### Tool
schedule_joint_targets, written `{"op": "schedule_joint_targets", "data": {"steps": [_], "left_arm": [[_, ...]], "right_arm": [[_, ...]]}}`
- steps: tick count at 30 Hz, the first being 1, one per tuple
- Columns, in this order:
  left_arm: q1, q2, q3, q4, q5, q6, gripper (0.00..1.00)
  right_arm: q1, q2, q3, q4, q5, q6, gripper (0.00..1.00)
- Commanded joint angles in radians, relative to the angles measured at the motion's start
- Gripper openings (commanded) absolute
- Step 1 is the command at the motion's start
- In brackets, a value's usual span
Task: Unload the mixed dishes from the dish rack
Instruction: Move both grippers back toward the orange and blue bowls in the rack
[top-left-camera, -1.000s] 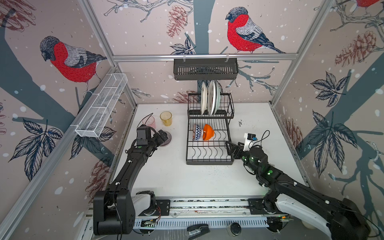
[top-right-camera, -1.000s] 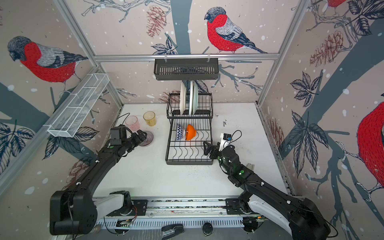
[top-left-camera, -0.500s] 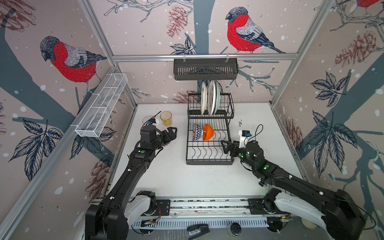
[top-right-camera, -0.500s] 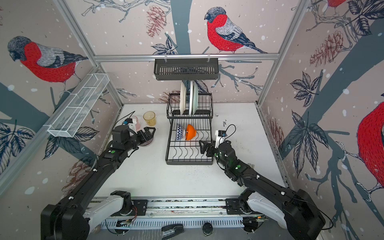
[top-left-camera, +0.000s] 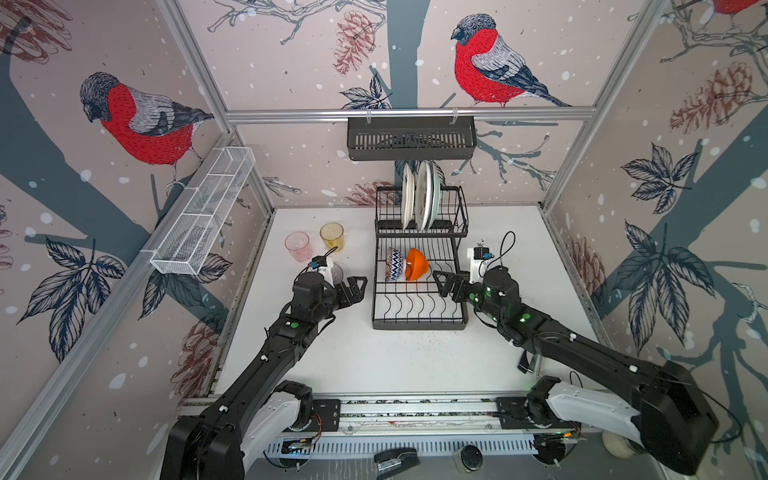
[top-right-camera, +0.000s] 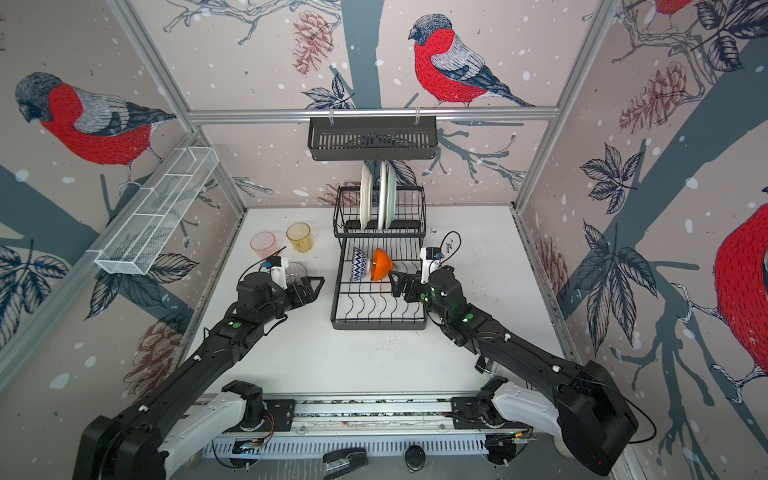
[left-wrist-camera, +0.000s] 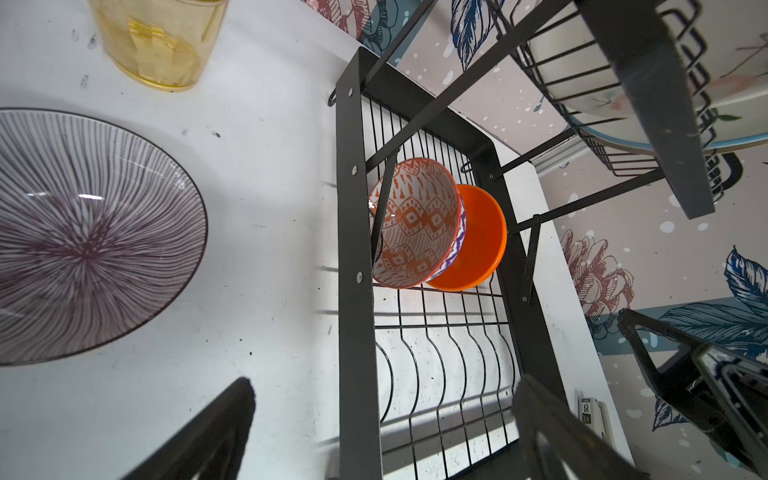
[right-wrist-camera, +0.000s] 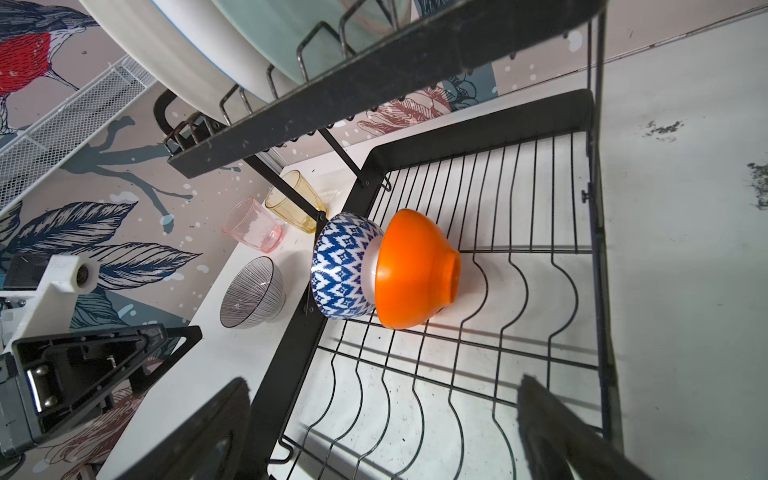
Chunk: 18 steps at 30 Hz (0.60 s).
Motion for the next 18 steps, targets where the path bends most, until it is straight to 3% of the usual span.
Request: {"op": "schedule_joint_targets", "data": {"steps": [1, 18], "left_arm": [[-0.005, 0.002, -0.030, 0.122, -0.004, 0.007, 0.97], [-0.025, 0.067, -0.099, 0.202, -0.047, 0.031, 0.97]], "right_arm": [[0.002, 0.040, 0.006, 0.034, -0.030, 0.012, 1.00], [0.009, 0.334, 0.107, 0.135, -0.028, -0.034, 0.88]]}}
